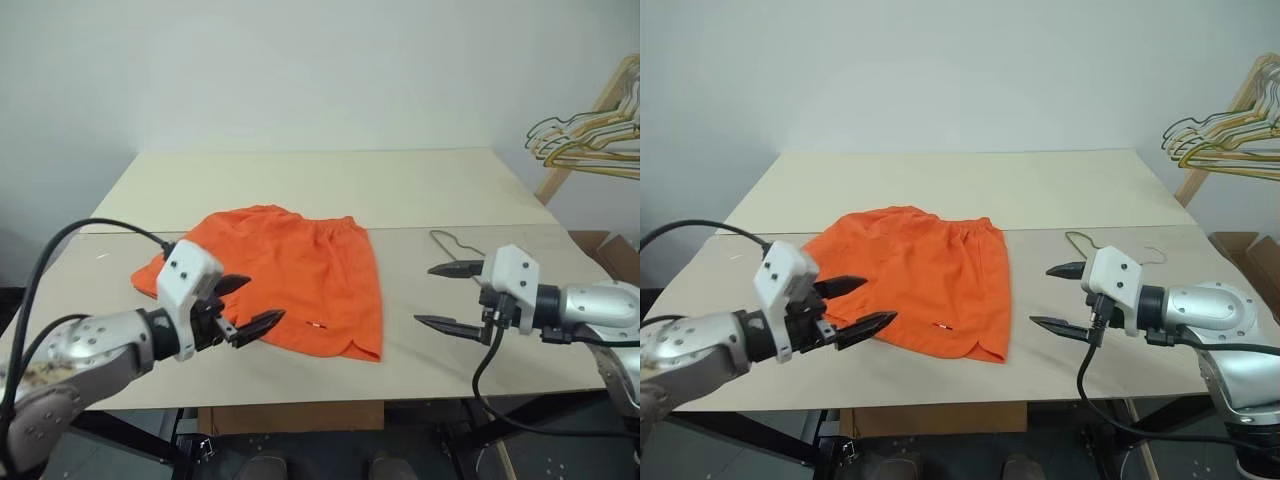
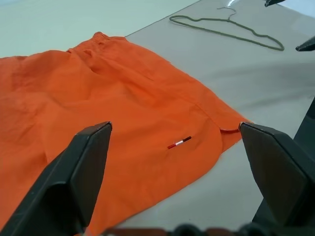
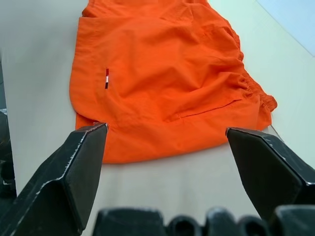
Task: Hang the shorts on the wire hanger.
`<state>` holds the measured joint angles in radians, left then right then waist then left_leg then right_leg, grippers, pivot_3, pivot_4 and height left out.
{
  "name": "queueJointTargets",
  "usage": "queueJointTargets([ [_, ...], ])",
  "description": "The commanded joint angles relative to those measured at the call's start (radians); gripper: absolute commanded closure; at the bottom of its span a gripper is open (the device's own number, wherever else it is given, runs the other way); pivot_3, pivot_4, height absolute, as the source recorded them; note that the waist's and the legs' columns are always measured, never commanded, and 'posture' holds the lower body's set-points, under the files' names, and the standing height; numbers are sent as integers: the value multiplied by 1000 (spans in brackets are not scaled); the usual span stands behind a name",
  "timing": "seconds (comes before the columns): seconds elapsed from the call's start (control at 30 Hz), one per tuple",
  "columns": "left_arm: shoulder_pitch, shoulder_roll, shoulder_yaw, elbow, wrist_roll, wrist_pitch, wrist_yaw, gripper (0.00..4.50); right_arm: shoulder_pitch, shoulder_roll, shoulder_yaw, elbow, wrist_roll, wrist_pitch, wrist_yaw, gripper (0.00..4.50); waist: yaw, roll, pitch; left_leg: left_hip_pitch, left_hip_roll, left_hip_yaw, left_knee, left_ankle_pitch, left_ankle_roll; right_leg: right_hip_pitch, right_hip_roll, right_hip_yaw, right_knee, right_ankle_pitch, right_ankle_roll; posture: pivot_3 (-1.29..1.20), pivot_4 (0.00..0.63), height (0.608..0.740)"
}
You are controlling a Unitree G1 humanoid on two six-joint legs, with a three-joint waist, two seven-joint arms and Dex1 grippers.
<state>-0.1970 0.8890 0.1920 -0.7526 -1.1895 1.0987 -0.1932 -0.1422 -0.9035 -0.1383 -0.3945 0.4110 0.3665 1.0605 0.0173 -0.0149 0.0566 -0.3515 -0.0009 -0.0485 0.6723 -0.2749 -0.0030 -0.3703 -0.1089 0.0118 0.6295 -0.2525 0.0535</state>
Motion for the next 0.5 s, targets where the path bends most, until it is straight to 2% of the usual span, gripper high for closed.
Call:
queueJointTargets([
  [0.03, -143, -65, -136, 64, -56, 93, 76, 0, -18, -5, -4, -12, -9, -25, -6, 48, -3, 0, 0, 0, 0, 0, 1, 0, 0, 0, 0, 0, 0, 0, 0, -6, 0, 740],
  [0.13, -277, -169, -301, 141, 9, 202, 130, 0, -13, -5, 9, -21, -24, -35, -6, 48, -7, -1, 0, -1, -1, 0, 4, 0, 0, 1, 0, 1, -1, 2, 3, -24, 0, 740],
  [0.27, -401, -359, -434, 312, 120, 344, 238, 0, 4, -13, 1, -32, -30, -43, -2, 48, -13, -2, 0, -1, -1, 1, 5, 0, 0, 1, 0, 3, -1, 3, 3, -37, 0, 740],
  [0.37, -457, -490, -542, 413, 245, 330, 240, 0, 25, -17, -15, -51, -26, -34, -7, 48, -19, -2, 0, -2, -2, 1, 5, 0, 0, 1, 0, 3, -1, 3, 3, -65, 0, 740],
  [0.5, -495, -603, -599, 529, 368, 304, 213, 0, 57, -20, -34, -74, -25, -27, -16, 48, -35, -2, 0, -3, -2, 1, 5, 0, -1, 0, 0, 3, -3, 3, 3, -80, 0, 740],
])
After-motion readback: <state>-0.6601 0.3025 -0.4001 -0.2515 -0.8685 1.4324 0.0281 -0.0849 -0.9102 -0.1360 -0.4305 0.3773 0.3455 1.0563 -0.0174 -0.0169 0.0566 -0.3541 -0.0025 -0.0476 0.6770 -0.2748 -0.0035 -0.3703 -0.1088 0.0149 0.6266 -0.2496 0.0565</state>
